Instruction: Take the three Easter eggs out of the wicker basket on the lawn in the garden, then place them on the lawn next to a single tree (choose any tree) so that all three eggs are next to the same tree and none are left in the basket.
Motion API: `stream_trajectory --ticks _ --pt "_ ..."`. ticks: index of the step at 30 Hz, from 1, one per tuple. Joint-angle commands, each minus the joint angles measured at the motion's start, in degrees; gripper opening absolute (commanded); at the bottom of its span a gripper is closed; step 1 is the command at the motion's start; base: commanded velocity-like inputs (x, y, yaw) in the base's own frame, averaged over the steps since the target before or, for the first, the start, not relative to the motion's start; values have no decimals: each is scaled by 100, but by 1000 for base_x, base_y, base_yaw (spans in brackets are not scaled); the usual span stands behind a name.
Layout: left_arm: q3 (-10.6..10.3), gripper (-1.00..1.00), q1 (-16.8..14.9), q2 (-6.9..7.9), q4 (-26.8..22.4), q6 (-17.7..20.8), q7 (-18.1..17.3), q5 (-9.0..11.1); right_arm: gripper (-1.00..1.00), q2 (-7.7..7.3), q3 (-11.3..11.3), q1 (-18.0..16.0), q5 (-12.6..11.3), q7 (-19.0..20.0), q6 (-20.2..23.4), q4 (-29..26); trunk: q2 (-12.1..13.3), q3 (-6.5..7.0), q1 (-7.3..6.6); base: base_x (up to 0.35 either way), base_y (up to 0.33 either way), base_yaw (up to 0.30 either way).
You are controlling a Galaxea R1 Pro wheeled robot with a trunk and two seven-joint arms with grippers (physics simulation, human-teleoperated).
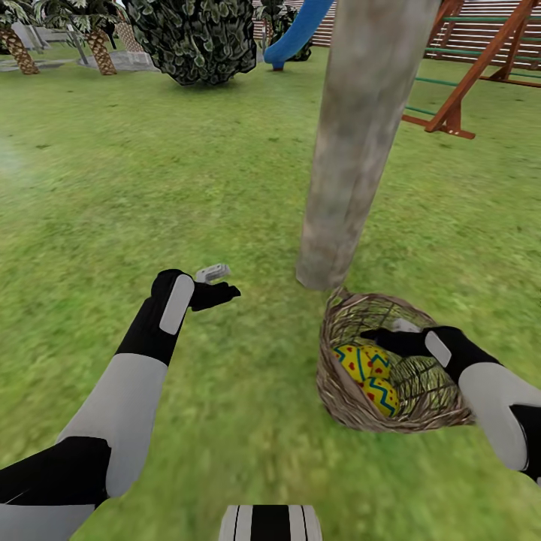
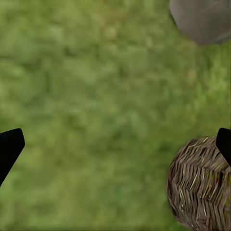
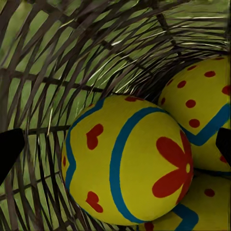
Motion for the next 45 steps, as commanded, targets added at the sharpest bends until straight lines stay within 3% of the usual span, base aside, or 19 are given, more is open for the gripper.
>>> stream_trajectory --ticks 1,8,14,22,31,42,45 --pt "0 100 -3 -1 -3 14 58 61 100 -19 -35 0 -24 11 41 -2 -2 -4 -1 0 -110 0" --pt "6 100 -3 -37 -24 9 38 91 100 -118 -23 4 -106 51 59 42 -2 -4 -1 0 -57 0" --pt "0 100 -3 -125 -37 14 48 73 100 -6 -51 6 -69 33 17 84 -2 -4 -1 0 0 0" --pt "5 100 -3 -168 -41 14 53 61 100 5 -53 11 -58 -70 15 80 -2 -4 -1 0 0 0" --pt "7 100 -3 -165 -41 14 58 56 100 6 -53 11 -58 -70 18 80 -14 -204 22 0 0 0" --pt "9 100 -3 -167 -41 14 50 66 100 6 -53 11 -65 -70 19 82 -14 -204 22 0 0 0" --pt "7 100 -3 -166 -41 12 56 59 100 6 -53 11 -67 -64 17 80 -18 -270 30 0 0 0"
